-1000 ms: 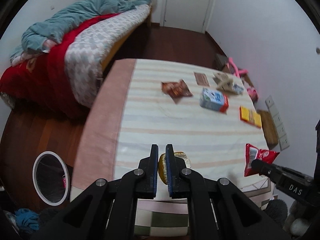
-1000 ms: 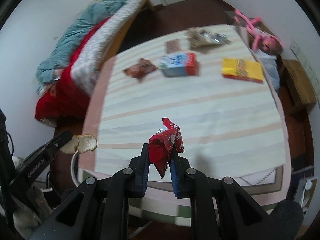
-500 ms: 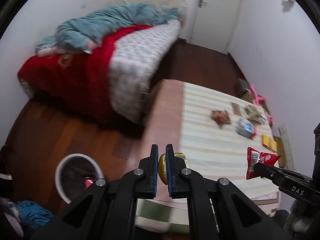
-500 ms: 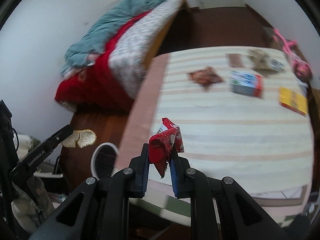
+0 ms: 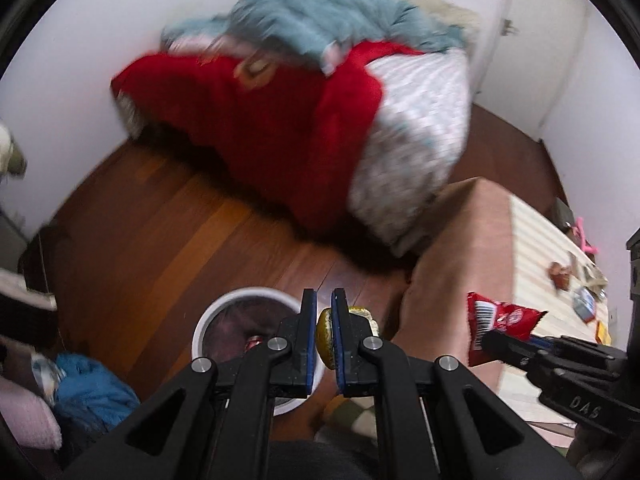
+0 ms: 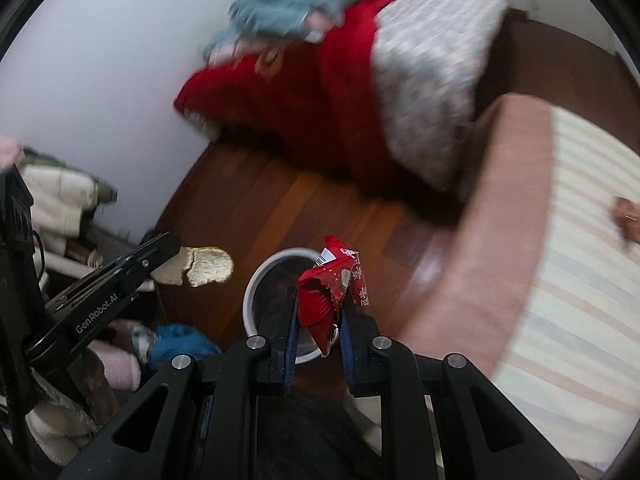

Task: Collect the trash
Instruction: 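Carry the bread and red wrapper over the bin and open both tools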

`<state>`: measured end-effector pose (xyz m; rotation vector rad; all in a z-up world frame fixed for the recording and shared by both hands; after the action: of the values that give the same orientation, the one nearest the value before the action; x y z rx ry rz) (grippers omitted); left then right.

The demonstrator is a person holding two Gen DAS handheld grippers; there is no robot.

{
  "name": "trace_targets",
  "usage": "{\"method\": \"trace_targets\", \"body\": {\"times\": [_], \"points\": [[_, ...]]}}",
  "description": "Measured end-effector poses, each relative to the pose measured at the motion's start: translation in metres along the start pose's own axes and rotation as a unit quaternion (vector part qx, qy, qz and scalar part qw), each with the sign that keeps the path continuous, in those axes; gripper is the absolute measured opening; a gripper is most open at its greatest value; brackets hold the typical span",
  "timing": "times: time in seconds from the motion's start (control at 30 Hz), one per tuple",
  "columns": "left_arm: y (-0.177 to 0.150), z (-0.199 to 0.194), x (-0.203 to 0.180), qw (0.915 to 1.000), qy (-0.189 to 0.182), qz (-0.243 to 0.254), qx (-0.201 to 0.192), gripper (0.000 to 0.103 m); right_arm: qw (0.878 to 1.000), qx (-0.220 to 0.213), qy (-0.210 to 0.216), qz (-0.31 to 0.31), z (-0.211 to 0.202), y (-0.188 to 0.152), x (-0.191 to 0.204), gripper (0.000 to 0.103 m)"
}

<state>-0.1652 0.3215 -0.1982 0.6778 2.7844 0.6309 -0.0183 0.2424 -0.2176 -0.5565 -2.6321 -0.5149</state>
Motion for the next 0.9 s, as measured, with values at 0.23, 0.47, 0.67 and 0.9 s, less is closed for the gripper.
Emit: {"method": "trace_targets", "body": {"times": [0.23, 0.47, 0.67, 0.9], "points": [[-0.006, 0.09, 0.079, 0.9918, -0.012, -0.07, 0.107, 0.005, 0.994, 0.112, 0.002, -0.014, 0.134, 0.012, 0.024, 0.019], [-0.016, 0.167, 0.126, 0.9769, -0.018, -0.1, 0.188, 0.005, 0.98, 0.197, -0.018, -0.011, 0.241, 0.011, 0.018, 0.019], [-0.034, 0.203, 0.151, 0.9629, -0.019, -0.13, 0.236, 0.008, 0.973, 0.231, -0.026, -0.019, 0.29, 0.018, 0.009, 0.022], [-0.05, 0.199, 0.169, 0.9612, 0.006, -0.157, 0.227, 0.091, 0.968, 0.245, -0.037, -0.032, 0.305, 0.015, 0.004, 0.081]]}}
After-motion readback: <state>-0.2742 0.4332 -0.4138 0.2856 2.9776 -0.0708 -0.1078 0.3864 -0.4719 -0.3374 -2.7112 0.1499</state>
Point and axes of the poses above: each gripper's, at about its wrist camera, not at the fingertips, and z roughly the way its jaws point, x to its left, y to its top, the point moved 3 cm from there along z, roughly the way its jaws point, and after that the axes turned 5 degrees about x, right-handed, at the moved point
